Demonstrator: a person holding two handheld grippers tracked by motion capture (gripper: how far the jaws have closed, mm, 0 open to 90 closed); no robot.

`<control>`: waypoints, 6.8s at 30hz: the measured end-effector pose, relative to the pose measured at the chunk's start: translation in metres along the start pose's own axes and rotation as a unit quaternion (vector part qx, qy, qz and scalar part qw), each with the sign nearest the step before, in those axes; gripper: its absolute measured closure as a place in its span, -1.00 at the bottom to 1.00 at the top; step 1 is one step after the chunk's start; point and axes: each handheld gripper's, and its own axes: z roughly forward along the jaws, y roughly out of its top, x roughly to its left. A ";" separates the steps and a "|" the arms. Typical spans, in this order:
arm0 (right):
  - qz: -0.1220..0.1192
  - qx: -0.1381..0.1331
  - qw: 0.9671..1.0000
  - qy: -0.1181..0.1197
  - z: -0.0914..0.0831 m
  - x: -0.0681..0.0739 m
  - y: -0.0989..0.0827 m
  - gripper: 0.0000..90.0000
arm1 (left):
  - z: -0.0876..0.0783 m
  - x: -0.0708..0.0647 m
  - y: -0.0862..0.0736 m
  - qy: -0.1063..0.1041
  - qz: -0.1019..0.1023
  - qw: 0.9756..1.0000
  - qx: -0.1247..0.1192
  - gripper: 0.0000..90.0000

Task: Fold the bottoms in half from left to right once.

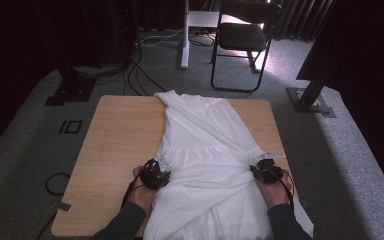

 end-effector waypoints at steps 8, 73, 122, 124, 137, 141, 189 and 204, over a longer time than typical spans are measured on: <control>-0.015 0.003 0.999 0.044 0.019 0.034 0.019 0.72 | 0.024 0.060 0.011 0.070 -0.009 0.997 0.036 0.47; -0.016 -0.025 0.997 0.077 -0.039 0.007 -0.059 0.89 | -0.039 -0.007 -0.048 -0.114 -0.023 0.993 -0.016 0.51; -0.081 -0.032 0.989 0.117 -0.011 0.039 0.004 0.98 | -0.064 0.036 -0.051 -0.065 -0.075 0.994 -0.046 0.19; -0.091 -0.052 0.987 0.123 -0.031 0.035 -0.007 0.98 | -0.063 0.036 -0.051 -0.068 -0.081 0.993 -0.046 0.19; -0.056 -0.096 0.985 0.131 -0.100 -0.007 -0.092 0.69 | -0.062 0.033 -0.050 -0.077 -0.083 0.993 -0.040 0.16; -0.022 -0.107 0.987 0.119 -0.099 -0.012 -0.094 0.39 | -0.067 0.023 -0.049 -0.090 -0.074 0.992 -0.043 0.15; -0.020 -0.087 0.995 0.045 -0.004 -0.023 0.025 0.11 | -0.007 0.071 -0.029 -0.074 -0.164 0.983 -0.025 -0.17; 0.012 -0.048 0.998 0.050 0.057 -0.024 0.067 0.42 | 0.032 0.089 -0.004 -0.082 -0.189 0.978 -0.029 -0.20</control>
